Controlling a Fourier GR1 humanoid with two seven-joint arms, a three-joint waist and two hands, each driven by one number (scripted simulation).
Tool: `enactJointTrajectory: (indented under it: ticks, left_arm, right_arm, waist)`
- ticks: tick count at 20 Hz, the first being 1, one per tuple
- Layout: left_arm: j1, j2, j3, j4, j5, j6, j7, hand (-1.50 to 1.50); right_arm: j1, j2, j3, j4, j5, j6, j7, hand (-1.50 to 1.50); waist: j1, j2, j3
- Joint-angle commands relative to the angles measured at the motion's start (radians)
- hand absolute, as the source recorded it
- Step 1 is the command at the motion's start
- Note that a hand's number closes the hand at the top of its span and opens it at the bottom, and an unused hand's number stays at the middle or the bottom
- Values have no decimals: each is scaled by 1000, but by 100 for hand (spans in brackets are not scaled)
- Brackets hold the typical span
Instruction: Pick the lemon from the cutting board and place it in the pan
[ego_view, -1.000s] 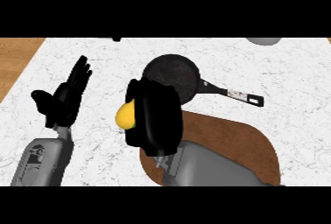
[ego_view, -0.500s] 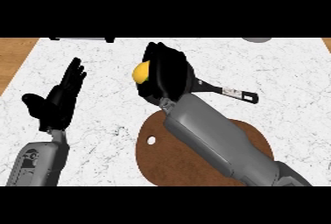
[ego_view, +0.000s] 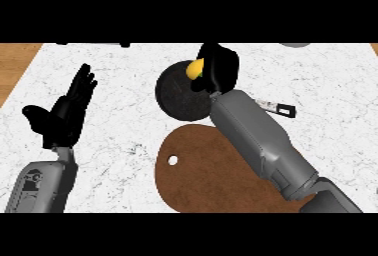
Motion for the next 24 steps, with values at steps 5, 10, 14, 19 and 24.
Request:
enactJointTrajectory:
  ticks: [5, 10, 14, 19, 24]
  left_arm:
    - [-26, -24, -14, -8, 5, 4, 11, 0]
    - [-9, -31, -33, 6, -11, -2, -9, 0]
    - [-66, -19, -25, 26, -14, -2, 11, 0]
    - [-47, -23, -11, 28, -4, 3, 11, 0]
    - [37, -29, -11, 8, -18, 15, -26, 0]
  right_arm:
    - [6, 9, -178, 176, -176, -63, -257, 150]
    - [35, 10, -283, 164, -380, 168, -378, -150]
    - [39, 10, -307, 239, -404, 138, -517, -150]
    - [60, 10, -370, 188, -479, 27, -701, -150]
    - [154, 10, -458, 72, -647, 37, -894, -150]
  waist:
    - [27, 17, 2]
    - [41, 19, 3]
    - [38, 20, 2]
    - [11, 4, 2]
    - [-18, -10, 2]
